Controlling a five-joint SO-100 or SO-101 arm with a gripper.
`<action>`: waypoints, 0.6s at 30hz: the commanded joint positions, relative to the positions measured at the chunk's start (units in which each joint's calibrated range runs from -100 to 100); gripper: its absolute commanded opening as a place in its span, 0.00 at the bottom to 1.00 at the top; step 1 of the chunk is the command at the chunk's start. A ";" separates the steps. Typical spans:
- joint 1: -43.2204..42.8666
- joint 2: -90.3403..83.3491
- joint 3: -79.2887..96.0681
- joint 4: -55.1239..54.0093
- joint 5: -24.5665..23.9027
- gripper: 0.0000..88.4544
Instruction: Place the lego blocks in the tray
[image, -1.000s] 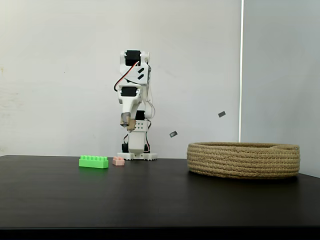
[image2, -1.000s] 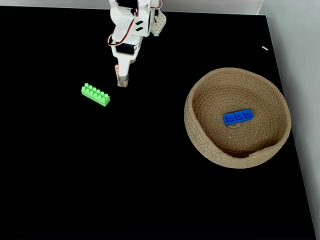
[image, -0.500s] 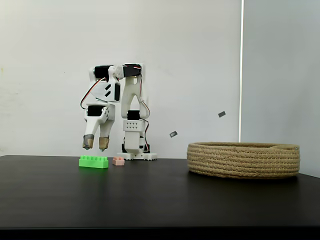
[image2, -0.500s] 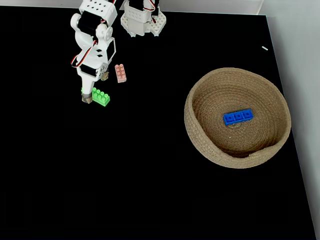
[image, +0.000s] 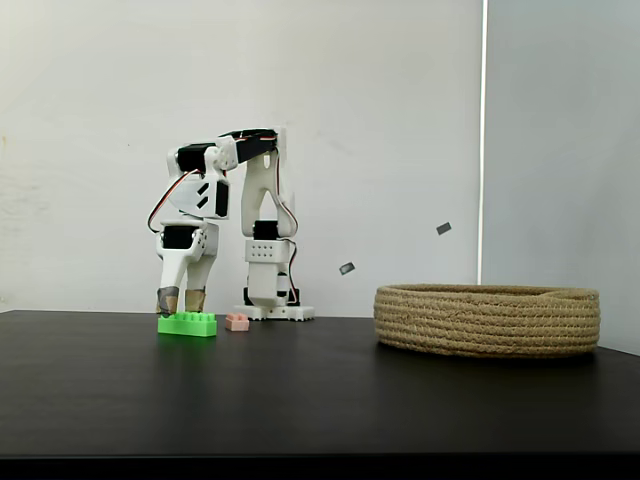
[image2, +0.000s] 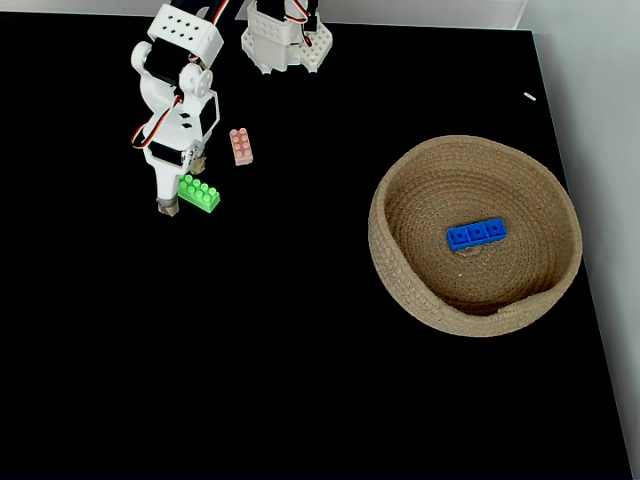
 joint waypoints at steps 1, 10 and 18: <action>3.03 0.50 -1.17 -0.31 4.40 0.29; 2.45 0.24 -1.17 -3.30 6.69 0.00; -2.75 -7.76 -3.73 4.78 4.40 0.00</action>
